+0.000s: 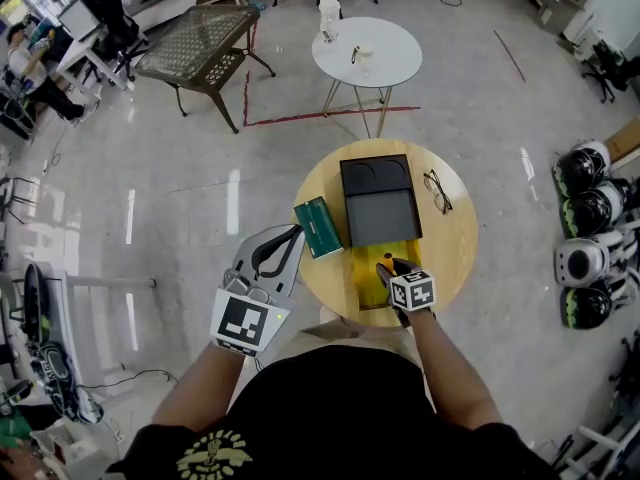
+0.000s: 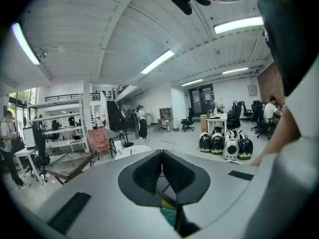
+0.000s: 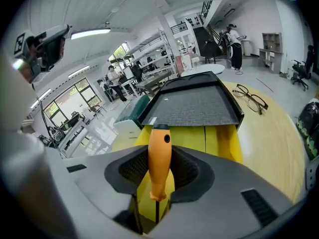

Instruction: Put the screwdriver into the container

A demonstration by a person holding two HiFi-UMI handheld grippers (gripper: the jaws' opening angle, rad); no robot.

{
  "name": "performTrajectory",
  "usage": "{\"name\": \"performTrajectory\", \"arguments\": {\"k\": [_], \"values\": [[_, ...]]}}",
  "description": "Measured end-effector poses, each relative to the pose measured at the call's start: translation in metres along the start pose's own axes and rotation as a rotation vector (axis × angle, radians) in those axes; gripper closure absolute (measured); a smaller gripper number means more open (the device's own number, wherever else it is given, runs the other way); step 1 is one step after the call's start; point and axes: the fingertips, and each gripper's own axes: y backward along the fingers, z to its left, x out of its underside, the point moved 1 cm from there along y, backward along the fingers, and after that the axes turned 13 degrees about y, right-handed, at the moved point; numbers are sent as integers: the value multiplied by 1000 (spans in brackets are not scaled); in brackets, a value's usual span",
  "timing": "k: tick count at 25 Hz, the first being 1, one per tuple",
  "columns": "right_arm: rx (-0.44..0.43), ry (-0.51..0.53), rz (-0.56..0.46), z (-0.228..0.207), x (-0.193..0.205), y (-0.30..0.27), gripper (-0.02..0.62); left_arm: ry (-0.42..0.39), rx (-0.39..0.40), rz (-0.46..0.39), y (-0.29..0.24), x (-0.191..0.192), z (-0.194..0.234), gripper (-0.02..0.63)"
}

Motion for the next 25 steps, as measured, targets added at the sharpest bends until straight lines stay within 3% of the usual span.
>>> {"name": "performTrajectory", "arguments": {"k": [11, 12, 14, 15, 25], "values": [[-60, 48, 39, -7, 12, 17, 434, 2, -17, 4, -2, -2, -14, 588], [-53, 65, 24, -8, 10, 22, 445, 2, -20, 3, -3, -3, -15, 588], [-28, 116, -16, -11, 3, 34, 567, 1, -24, 2, -4, -5, -20, 588], [-19, 142, -32, -12, 0, 40, 580, 1, -26, 0, -5, -6, -23, 588], [-45, 222, -112, -20, -24, 82, 580, 20, -54, -14, -18, -14, -49, 588]]}}
